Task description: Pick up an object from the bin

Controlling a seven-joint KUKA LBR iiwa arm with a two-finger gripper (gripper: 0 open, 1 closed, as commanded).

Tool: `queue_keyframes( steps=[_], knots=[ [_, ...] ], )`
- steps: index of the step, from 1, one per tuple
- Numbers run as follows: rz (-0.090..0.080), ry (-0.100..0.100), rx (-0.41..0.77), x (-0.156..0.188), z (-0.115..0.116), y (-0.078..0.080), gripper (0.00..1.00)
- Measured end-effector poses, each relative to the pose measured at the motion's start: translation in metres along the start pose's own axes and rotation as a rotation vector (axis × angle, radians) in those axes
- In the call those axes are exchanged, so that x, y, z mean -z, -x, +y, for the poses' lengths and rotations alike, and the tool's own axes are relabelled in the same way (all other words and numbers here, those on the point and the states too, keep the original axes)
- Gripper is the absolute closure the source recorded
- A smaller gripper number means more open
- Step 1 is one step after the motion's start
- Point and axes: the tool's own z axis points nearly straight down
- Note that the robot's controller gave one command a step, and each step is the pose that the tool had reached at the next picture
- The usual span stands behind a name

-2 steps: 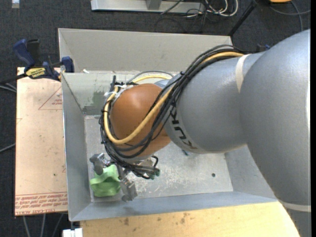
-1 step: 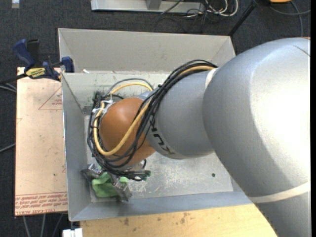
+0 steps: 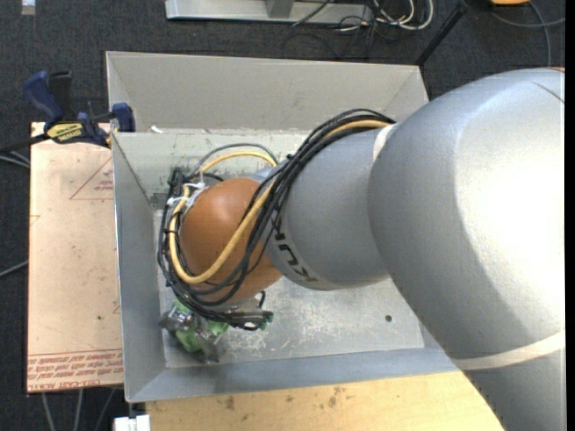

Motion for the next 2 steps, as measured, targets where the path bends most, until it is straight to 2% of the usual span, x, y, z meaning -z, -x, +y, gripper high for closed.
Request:
queue_keyframes(
  steps=[1,2],
  knots=[
    [-0.010,-0.007,0.015,0.117,-0.044,0.004,1.00],
    [-0.009,-0.007,0.222,0.217,-0.071,0.018,1.00]
  ],
)
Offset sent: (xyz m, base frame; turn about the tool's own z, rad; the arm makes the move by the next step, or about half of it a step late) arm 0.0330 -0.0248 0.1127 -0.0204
